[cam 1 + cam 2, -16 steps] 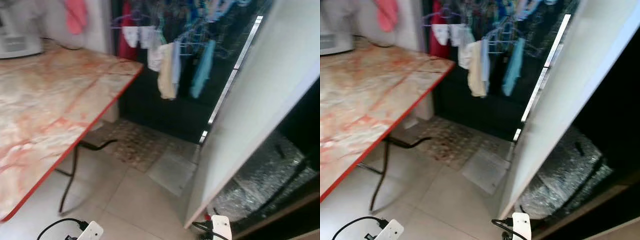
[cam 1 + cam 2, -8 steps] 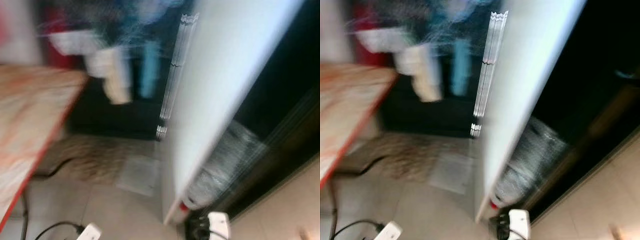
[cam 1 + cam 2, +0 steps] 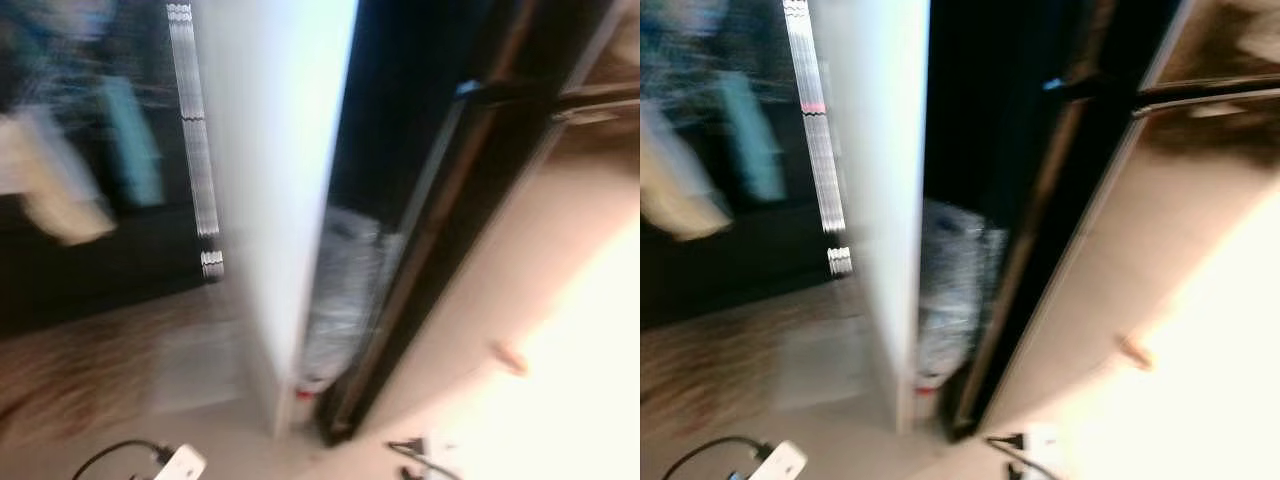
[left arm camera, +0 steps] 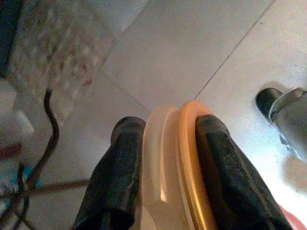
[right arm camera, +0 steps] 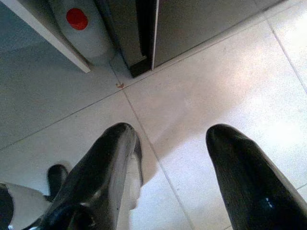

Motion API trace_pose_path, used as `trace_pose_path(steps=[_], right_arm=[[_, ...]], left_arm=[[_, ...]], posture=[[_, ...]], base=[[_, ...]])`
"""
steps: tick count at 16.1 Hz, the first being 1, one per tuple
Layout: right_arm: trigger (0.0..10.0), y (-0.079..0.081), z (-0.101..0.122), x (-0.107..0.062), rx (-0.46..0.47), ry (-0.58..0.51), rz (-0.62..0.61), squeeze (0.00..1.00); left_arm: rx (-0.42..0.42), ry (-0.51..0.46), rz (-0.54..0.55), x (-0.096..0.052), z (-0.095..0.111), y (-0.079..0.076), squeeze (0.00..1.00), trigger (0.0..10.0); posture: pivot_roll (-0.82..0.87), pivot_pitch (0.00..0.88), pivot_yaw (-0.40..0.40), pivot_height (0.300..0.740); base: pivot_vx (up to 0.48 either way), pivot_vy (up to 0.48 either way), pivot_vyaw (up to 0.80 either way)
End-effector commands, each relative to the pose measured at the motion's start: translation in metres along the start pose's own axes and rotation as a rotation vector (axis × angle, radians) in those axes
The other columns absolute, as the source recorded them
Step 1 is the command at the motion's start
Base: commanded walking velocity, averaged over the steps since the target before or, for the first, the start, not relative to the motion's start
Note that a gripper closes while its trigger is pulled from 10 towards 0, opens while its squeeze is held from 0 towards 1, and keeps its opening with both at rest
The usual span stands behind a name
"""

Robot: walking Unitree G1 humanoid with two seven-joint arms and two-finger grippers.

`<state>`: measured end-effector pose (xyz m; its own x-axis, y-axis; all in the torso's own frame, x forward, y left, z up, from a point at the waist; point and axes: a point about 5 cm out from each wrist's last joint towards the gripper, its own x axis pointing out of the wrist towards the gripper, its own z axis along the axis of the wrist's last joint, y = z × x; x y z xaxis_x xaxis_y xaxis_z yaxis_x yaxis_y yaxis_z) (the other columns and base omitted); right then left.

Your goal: Restocking fridge

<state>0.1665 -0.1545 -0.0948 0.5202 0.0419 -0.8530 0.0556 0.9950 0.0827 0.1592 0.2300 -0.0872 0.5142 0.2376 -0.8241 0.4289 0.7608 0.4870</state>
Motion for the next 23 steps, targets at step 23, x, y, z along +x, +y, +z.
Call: trace_pose_path(steps=[23], right_arm=[[10.0, -0.0081, 0.0012, -0.0006, 0.009, -0.002, -0.025, 0.00]], left_arm=[[-0.012, 0.000, -0.021, 0.0006, 0.0047, -0.0011, 0.00, 10.0]], posture=[[-0.04, 0.010, -0.078, 0.740]], base=[[0.000, 0.177, -0.36]])
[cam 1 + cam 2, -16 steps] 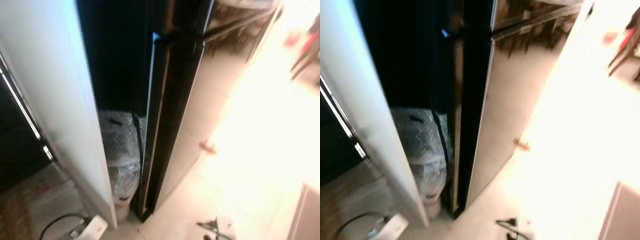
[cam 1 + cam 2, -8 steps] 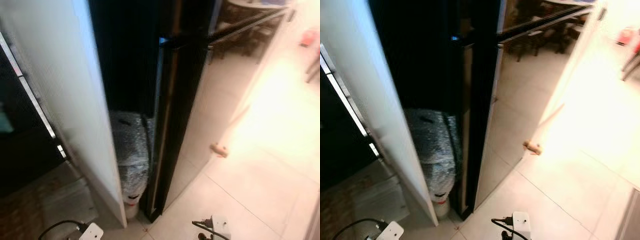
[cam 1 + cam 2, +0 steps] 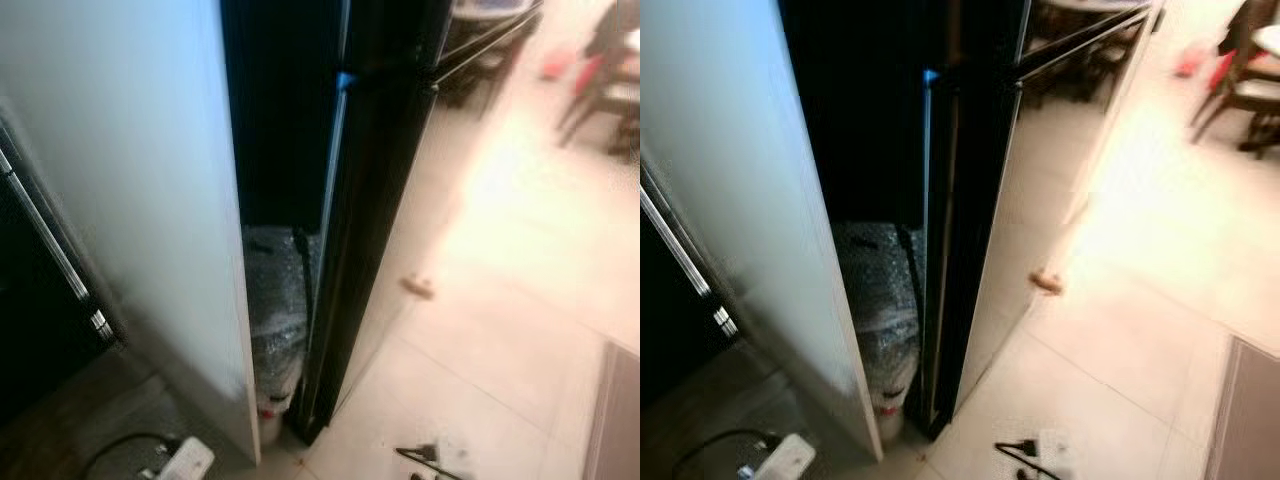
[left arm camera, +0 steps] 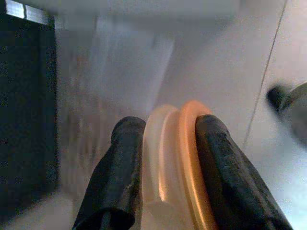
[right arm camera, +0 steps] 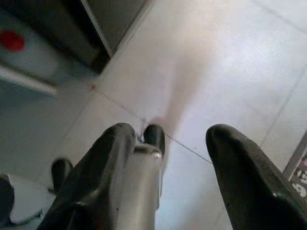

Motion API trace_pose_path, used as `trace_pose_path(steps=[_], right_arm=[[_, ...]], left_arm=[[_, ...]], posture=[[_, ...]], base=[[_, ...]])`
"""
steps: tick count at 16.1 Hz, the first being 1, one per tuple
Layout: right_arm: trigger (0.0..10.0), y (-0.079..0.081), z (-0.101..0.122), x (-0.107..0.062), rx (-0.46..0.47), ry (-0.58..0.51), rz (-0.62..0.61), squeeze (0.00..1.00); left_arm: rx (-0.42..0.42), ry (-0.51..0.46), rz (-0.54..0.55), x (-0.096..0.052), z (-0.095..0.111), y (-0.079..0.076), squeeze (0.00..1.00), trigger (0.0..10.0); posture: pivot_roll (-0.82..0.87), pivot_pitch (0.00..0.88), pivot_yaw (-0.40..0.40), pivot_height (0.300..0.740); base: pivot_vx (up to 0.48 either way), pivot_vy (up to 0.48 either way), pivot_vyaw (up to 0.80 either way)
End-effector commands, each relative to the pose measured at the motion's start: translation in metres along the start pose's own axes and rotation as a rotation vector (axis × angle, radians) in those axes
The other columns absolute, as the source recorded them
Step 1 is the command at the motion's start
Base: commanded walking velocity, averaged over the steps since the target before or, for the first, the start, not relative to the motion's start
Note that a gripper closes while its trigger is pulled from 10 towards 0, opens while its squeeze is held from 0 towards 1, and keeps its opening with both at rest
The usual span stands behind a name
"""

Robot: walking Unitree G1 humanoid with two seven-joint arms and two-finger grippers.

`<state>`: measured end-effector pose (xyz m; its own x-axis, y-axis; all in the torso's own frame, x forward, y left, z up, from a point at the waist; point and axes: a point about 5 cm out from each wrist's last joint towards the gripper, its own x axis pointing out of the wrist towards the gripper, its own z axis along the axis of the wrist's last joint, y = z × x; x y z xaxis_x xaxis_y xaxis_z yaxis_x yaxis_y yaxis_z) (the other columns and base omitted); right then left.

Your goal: Restocking fridge

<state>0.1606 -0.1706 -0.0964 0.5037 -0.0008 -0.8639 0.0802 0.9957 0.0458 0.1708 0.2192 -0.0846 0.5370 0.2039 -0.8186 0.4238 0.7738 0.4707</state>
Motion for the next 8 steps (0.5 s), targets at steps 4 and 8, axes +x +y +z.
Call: trace_pose_path(steps=[4, 8], right_arm=[[10.0, 0.0082, 0.0059, 0.0013, 0.005, -0.020, 0.016, 0.00], [10.0, 0.0084, 0.0066, 0.0013, 0.009, -0.027, 0.017, 0.00]], left_arm=[[0.004, 0.039, -0.006, -0.0010, -0.0111, 0.0009, 0.00, 10.0], [0.004, 0.038, -0.007, -0.0010, -0.0110, 0.0012, 0.00, 10.0]], posture=[[-0.03, 0.010, -0.079, 0.740], [-0.03, 0.012, -0.079, 0.740]], base=[[0.000, 0.278, 0.00], [0.000, 0.272, 0.00]])
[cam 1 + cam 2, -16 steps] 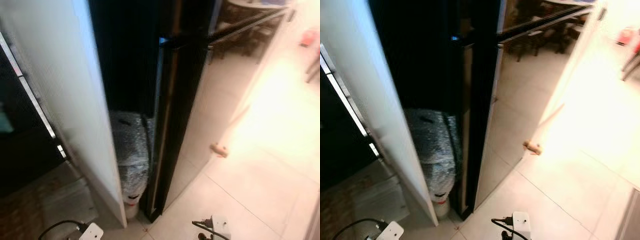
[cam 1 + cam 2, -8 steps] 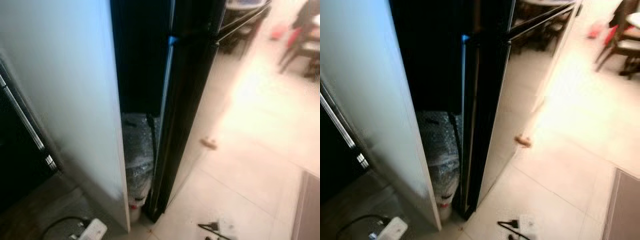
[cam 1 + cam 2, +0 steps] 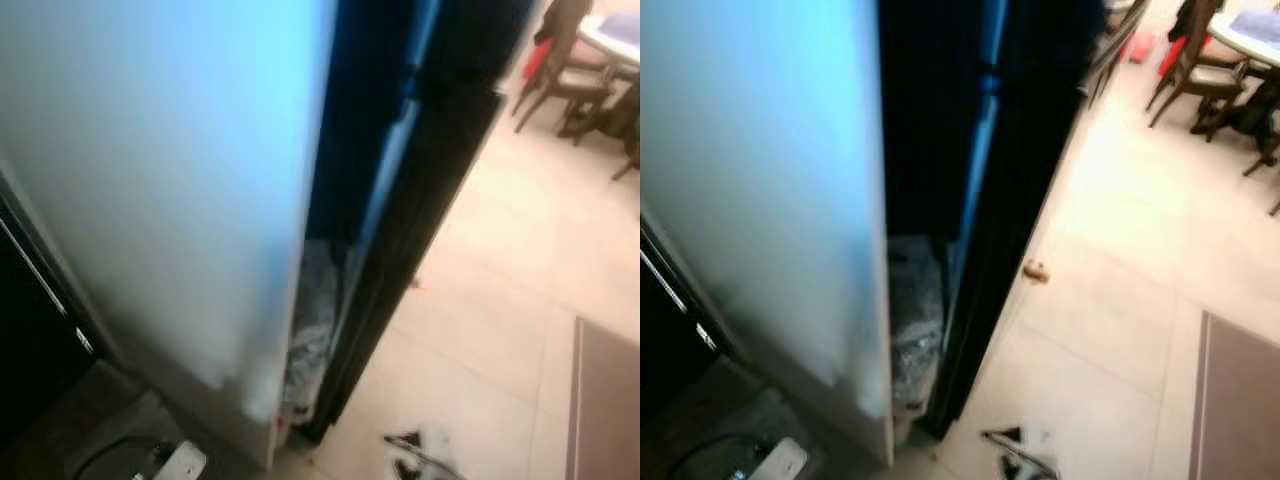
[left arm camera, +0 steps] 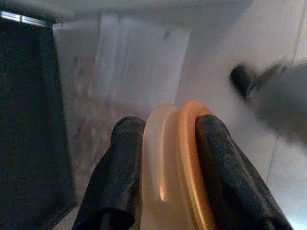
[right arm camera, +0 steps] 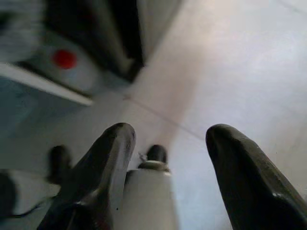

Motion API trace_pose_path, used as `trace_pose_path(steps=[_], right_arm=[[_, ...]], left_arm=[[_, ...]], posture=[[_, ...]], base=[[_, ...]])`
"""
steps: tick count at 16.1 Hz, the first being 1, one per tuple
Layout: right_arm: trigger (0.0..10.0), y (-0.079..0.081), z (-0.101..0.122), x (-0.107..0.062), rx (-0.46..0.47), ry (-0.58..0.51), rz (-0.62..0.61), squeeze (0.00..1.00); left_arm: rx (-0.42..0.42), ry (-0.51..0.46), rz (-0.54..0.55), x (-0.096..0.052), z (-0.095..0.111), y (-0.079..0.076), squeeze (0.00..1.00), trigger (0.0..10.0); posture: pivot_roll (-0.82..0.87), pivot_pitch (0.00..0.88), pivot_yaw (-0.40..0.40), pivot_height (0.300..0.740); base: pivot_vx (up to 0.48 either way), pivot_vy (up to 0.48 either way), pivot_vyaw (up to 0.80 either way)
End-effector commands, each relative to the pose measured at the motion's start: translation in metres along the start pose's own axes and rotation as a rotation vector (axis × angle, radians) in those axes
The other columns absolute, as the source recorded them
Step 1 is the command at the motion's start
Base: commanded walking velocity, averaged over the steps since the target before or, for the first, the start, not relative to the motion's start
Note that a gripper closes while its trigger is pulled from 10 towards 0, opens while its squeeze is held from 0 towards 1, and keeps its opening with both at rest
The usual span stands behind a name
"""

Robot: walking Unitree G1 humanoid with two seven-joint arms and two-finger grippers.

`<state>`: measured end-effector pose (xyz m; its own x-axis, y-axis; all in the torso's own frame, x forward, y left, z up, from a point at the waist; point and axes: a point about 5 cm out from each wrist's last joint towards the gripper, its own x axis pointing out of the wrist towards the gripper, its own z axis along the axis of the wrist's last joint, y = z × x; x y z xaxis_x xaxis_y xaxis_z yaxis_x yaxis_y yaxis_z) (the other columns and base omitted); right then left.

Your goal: Restocking fridge

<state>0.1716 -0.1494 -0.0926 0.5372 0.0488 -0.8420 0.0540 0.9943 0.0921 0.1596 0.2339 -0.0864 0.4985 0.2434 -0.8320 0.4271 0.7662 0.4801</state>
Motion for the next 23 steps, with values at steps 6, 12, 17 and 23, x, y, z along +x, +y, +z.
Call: trace_pose_path(steps=[6, 12, 17, 23], right_arm=[[10.0, -0.0137, -0.0031, -0.0018, 0.010, 0.008, -0.036, 0.00], [10.0, -0.0134, -0.0032, -0.0018, 0.011, 0.008, -0.035, 0.00], [10.0, -0.0132, -0.0032, -0.0018, 0.012, 0.008, -0.035, 0.00], [10.0, -0.0128, -0.0032, -0.0018, 0.016, 0.007, -0.034, 0.00]], left_arm=[[-0.004, -0.018, -0.014, 0.0001, 0.0064, -0.0045, 0.00, 10.0], [-0.003, -0.019, -0.012, 0.0001, 0.0062, -0.0043, 0.00, 10.0], [-0.002, -0.020, -0.011, 0.0001, 0.0061, -0.0040, 0.00, 10.0], [-0.001, -0.021, -0.012, 0.0001, 0.0062, -0.0036, 0.00, 10.0]], posture=[[-0.03, 0.017, -0.077, 0.740], [-0.03, 0.019, -0.077, 0.740], [-0.03, 0.022, -0.075, 0.740], [-0.03, 0.025, -0.073, 0.740]], base=[[0.000, 0.220, 0.00], [0.000, 0.000, 0.00], [0.000, 0.107, 0.00], [0.000, 0.265, 0.00]])
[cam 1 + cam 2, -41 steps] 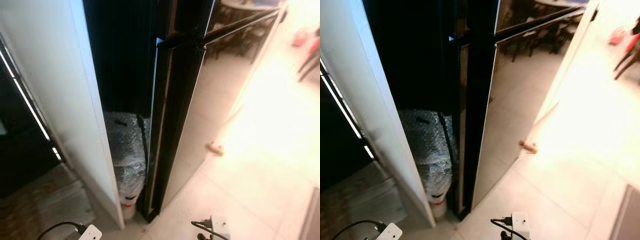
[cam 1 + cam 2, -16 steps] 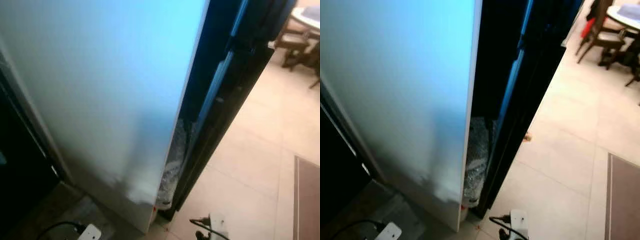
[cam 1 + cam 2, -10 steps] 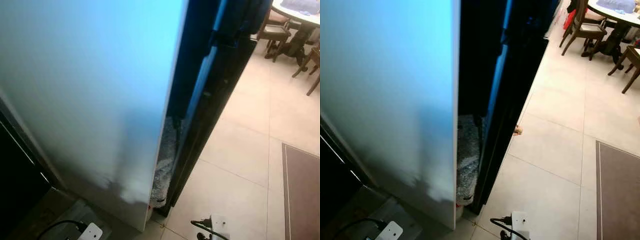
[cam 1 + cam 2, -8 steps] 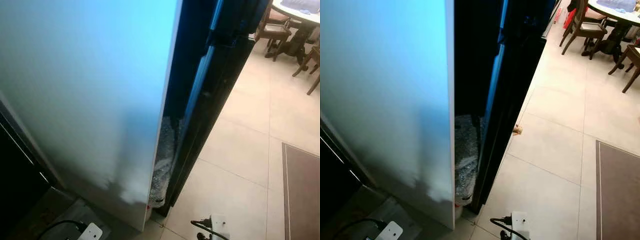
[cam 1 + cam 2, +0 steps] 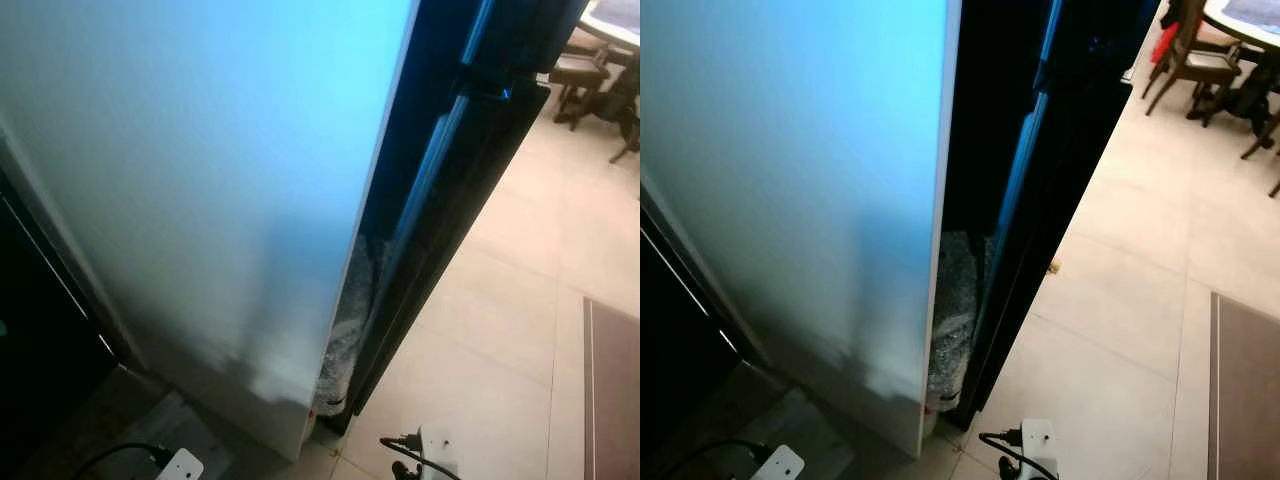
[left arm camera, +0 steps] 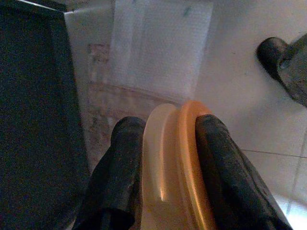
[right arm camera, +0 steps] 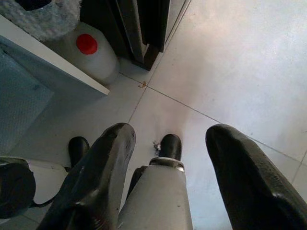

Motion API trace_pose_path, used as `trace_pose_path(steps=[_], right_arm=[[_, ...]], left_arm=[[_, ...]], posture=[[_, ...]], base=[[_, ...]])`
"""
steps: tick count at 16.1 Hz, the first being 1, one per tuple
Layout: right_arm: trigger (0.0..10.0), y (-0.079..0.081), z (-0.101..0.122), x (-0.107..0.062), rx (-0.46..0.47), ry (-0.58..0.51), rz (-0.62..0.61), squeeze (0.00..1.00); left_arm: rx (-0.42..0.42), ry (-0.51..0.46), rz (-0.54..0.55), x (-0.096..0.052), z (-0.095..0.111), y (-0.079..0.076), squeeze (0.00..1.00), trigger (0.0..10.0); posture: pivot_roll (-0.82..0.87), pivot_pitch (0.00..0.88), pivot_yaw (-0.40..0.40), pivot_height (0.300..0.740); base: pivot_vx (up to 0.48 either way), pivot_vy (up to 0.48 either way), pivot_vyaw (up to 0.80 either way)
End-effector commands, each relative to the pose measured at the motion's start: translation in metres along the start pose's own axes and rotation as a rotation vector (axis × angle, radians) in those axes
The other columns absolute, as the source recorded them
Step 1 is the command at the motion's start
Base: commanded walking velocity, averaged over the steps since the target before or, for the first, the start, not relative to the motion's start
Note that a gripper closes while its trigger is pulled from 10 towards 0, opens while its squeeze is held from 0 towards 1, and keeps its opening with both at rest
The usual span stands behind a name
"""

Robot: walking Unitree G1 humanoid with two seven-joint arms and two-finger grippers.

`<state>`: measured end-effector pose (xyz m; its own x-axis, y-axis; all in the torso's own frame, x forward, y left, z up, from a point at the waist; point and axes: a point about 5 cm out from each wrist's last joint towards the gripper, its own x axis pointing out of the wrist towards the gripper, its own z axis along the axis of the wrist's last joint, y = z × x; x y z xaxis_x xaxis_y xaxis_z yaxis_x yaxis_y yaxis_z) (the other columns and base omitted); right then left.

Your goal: Restocking fridge

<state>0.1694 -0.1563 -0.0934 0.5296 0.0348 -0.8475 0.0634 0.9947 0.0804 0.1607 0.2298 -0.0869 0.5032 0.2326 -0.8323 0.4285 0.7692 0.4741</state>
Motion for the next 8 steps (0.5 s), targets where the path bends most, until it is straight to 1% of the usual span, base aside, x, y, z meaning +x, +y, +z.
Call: trace_pose_path(steps=[1, 8], right_arm=[[10.0, -0.0058, -0.0015, -0.0008, 0.014, -0.001, -0.019, 0.00], [10.0, -0.0061, -0.0015, -0.0009, 0.013, -0.001, -0.020, 0.00]], left_arm=[[0.002, -0.011, -0.005, 0.0002, 0.0031, -0.0007, 0.00, 10.0], [0.000, -0.012, -0.005, 0.0002, 0.0033, -0.0010, 0.00, 10.0]], posture=[[-0.03, 0.025, -0.073, 0.740], [-0.03, 0.025, -0.074, 0.740]], base=[[0.000, 0.266, 0.00], [0.000, 0.262, 0.00]])
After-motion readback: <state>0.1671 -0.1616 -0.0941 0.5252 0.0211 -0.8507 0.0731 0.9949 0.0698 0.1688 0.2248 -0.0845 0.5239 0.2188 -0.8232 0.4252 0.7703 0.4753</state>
